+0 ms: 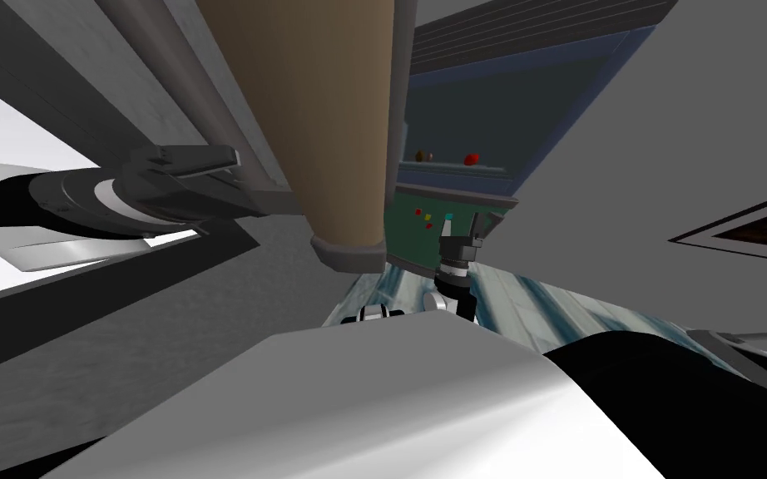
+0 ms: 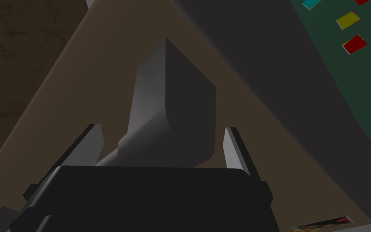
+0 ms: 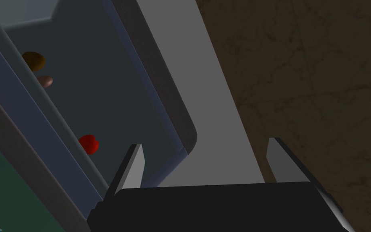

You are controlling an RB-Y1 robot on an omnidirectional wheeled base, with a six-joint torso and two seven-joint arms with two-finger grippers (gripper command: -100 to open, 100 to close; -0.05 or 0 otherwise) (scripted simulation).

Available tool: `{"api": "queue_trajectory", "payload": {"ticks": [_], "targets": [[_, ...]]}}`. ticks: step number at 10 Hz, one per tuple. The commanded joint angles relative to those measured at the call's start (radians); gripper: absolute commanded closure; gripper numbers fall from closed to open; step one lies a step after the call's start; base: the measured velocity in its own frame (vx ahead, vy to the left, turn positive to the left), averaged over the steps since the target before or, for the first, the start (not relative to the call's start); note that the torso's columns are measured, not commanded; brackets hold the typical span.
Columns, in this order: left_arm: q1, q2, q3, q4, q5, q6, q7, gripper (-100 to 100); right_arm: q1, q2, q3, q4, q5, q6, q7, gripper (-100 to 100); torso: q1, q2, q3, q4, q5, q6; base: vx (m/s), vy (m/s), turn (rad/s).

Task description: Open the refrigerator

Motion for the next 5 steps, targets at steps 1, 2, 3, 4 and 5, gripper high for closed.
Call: {"api": "queue_trajectory", "payload": {"ticks": [1, 2, 3, 4, 5], "targets": [[0.000, 0.000, 0.000, -0.001, -0.001, 0.000, 0.000, 0, 0.000, 0.000, 0.000, 0.000, 0.000, 0.000, 0.000, 0, 0.002, -0.001, 0.000, 0.000, 0.001, 0.000, 0.000, 0.000, 0.000], [0.000, 0.000, 0.000, -0.001, -0.001, -0.001, 0.000, 0, 0.000, 0.000, 0.000, 0.000, 0.000, 0.000, 0.000, 0, 0.002, -0.001, 0.000, 0.000, 0.001, -0.001, 0.000, 0.000, 0.000], [0.000, 0.000, 0.000, -0.001, -0.001, -0.001, -0.001, 0, 0.000, 0.000, 0.000, 0.000, 0.000, 0.000, 0.000, 0, 0.002, -0.001, 0.000, 0.000, 0.001, -0.001, 0.000, 0.000, 0.000], [0.000, 0.000, 0.000, -0.001, -0.001, -0.001, -0.001, 0, 0.000, 0.000, 0.000, 0.000, 0.000, 0.000, 0.000, 0, 0.001, 0.000, 0.000, 0.000, 0.000, -0.001, 0.000, 0.000, 0.000], [0.000, 0.000, 0.000, -0.001, -0.001, -0.001, -0.001, 0, 0.000, 0.000, 0.000, 0.000, 0.000, 0.000, 0.000, 0, 0.000, 0.000, 0.000, 0.000, 0.000, -0.001, 0.000, 0.000, 0.000]]}}
